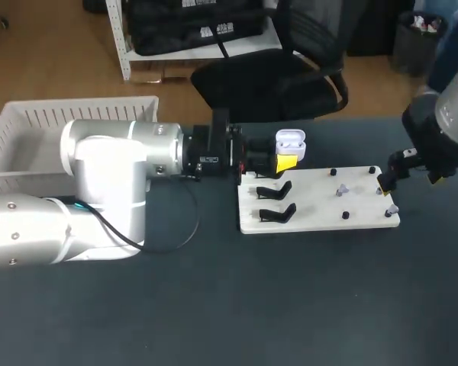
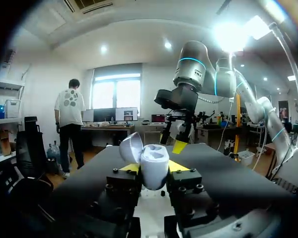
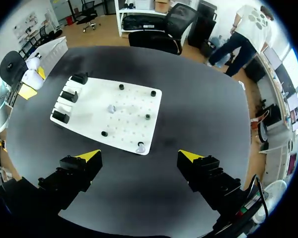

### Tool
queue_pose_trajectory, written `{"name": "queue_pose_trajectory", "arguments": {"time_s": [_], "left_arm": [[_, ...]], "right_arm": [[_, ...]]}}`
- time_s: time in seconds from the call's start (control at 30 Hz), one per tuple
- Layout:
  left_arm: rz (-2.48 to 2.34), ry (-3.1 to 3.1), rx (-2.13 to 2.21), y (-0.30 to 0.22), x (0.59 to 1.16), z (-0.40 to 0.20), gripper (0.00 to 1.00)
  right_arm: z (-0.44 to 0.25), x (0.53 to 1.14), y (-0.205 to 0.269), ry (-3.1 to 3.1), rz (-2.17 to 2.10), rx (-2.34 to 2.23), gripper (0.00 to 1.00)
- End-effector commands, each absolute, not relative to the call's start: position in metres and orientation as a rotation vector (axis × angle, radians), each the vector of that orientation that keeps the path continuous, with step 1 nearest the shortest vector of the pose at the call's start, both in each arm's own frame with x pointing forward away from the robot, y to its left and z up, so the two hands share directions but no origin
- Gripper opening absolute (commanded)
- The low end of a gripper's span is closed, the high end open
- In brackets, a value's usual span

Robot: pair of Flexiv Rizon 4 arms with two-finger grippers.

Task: Pick up each earbud case from the left stands, insert the matching earbuds, close the lid, and place the case in the box.

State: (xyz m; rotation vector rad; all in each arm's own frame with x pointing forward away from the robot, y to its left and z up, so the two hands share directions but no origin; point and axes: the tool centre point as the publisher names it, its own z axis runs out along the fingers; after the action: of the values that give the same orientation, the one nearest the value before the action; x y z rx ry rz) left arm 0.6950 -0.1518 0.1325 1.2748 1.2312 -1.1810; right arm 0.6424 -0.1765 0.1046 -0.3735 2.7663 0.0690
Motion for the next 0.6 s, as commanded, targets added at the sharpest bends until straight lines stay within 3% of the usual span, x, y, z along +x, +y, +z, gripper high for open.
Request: {"name": "queue_pose_trajectory", "arguments": {"time_s": [0.03,0.6], "left_arm": [[-1.175,1.234,1.271,-0.152,0.693,0.133,0.00],[-1.175,1.234,1.271,-0.152,0.693,0.133,0.00]], "right_arm": [[0.104,0.639,-0.175,2.742,-0.117,-0.331,1.00],[0.070,0.643,-0.188,2.806,-0.220,-0.277,1.00]]}}
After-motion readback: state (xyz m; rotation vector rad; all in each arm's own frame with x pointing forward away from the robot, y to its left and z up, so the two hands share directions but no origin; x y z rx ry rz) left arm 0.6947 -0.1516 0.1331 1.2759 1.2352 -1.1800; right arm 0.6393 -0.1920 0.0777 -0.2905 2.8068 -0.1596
